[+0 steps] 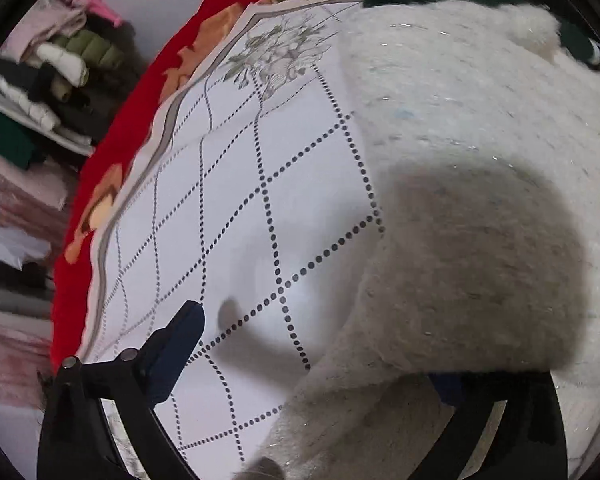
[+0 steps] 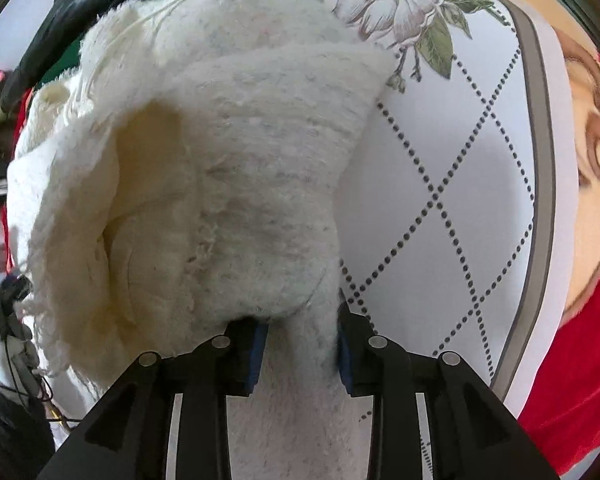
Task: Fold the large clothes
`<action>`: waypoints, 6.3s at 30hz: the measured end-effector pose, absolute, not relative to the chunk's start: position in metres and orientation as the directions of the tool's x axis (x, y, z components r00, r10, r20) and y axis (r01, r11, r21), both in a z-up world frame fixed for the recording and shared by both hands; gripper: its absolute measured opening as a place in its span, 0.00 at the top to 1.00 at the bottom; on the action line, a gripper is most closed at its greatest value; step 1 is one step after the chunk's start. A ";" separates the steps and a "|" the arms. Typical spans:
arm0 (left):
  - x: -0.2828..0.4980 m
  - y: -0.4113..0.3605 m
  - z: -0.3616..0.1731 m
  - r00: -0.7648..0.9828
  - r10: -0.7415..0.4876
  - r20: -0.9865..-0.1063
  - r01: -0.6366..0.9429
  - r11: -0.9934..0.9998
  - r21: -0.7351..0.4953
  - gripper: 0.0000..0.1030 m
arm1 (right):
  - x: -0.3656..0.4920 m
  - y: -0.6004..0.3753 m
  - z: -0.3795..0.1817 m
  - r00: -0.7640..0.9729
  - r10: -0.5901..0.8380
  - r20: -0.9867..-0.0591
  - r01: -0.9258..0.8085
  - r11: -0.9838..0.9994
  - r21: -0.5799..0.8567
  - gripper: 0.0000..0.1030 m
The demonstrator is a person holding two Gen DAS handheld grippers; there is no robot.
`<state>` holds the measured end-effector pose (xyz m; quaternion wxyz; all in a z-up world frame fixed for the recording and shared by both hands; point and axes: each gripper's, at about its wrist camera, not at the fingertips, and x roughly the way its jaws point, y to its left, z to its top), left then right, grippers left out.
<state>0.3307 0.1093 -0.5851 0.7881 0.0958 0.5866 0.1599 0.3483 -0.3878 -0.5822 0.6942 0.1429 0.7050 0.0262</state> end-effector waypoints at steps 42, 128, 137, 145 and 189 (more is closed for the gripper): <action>0.367 0.065 -0.533 0.284 0.390 -0.876 -0.248 0.912 0.326 0.00 | 0.371 -0.437 -0.504 0.241 0.334 -0.911 0.370 0.836 0.405 0.62; 0.137 -0.260 -0.535 0.261 0.459 -0.849 -0.032 0.883 0.467 0.89 | 0.355 -0.497 -0.592 -0.083 0.860 -0.503 0.210 0.509 0.835 0.06; 0.132 -0.235 -0.507 0.299 0.338 -0.892 -0.023 0.937 0.348 0.91 | 0.361 -0.471 -0.584 0.006 0.803 -0.597 0.330 0.562 0.759 0.79; 0.085 -0.193 -0.427 0.308 0.108 -0.945 0.055 0.990 0.131 0.91 | 0.299 -0.506 -0.455 0.044 0.698 -0.715 0.327 0.666 0.671 0.80; 0.109 0.203 -0.503 0.380 -0.160 -0.911 -0.596 0.711 -0.373 0.17 | 0.489 -0.198 -0.487 -0.069 0.469 -0.880 0.118 0.880 0.460 0.28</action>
